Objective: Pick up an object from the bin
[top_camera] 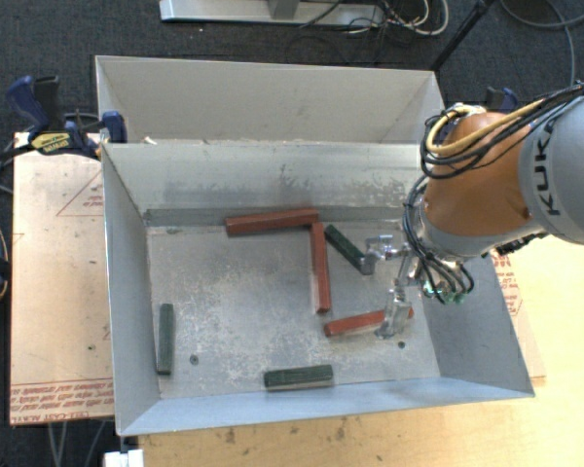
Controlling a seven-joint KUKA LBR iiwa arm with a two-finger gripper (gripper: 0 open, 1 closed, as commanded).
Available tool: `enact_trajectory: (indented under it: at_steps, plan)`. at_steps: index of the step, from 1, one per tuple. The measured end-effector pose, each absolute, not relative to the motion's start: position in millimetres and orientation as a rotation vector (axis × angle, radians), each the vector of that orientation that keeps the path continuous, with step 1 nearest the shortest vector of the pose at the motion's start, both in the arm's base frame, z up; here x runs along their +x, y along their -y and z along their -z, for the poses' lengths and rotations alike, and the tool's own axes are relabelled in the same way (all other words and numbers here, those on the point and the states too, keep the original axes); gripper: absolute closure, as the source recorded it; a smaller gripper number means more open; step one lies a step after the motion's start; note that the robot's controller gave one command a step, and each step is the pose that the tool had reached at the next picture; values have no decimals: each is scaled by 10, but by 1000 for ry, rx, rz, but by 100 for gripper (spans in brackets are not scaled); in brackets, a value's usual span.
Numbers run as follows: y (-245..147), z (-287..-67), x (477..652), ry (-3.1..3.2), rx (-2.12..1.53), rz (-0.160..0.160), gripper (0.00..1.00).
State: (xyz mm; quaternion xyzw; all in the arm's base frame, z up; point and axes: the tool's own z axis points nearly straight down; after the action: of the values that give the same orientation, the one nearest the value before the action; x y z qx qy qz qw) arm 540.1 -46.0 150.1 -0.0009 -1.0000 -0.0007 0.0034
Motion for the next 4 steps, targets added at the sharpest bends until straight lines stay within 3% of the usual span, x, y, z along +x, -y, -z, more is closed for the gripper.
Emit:
enact_trajectory:
  at_steps: [1,2,3,4]
  plan:
    - [460,-1539,5420,3142,-1,1,0]
    - [491,-988,5292,3148,-20,1,0]
    - [398,-703,5241,3133,-242,2,100]
    - [398,-704,5241,3133,-242,2,100]
